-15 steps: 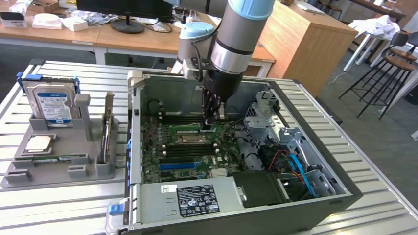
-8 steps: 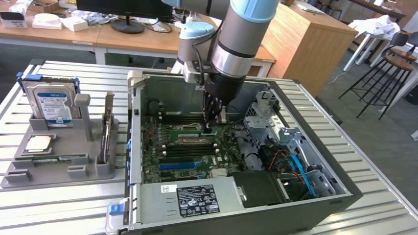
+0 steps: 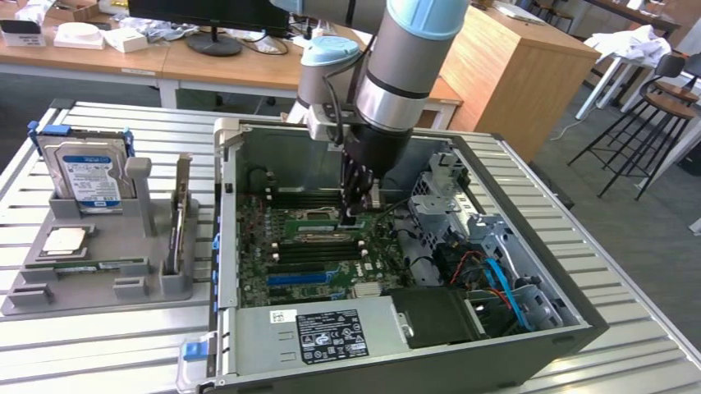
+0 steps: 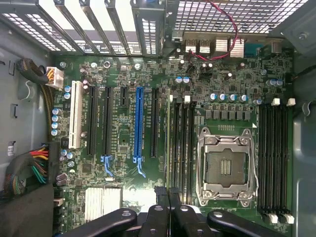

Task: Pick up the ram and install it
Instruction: 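Insert the ram into the slot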

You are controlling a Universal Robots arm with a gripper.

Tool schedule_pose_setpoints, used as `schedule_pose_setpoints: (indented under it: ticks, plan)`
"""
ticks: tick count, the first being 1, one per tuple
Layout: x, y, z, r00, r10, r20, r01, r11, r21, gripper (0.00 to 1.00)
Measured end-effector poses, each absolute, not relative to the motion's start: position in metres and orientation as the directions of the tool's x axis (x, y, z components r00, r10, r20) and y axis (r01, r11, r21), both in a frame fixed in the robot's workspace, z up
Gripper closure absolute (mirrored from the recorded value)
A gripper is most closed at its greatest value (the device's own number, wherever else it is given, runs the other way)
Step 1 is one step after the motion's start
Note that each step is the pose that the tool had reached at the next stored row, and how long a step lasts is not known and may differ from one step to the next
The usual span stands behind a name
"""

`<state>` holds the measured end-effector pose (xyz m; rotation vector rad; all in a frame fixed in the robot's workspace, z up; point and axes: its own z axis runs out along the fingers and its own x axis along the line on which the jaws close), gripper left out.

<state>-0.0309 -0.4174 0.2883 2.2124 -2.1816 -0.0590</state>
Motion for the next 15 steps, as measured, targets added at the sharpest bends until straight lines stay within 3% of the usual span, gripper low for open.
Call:
schedule_pose_setpoints:
  ticks: [15]
  plan:
    - [-0.031,-0.417,0.277,0.014,-1.000,-0.004,-0.999,-0.014,0.045,0.89]
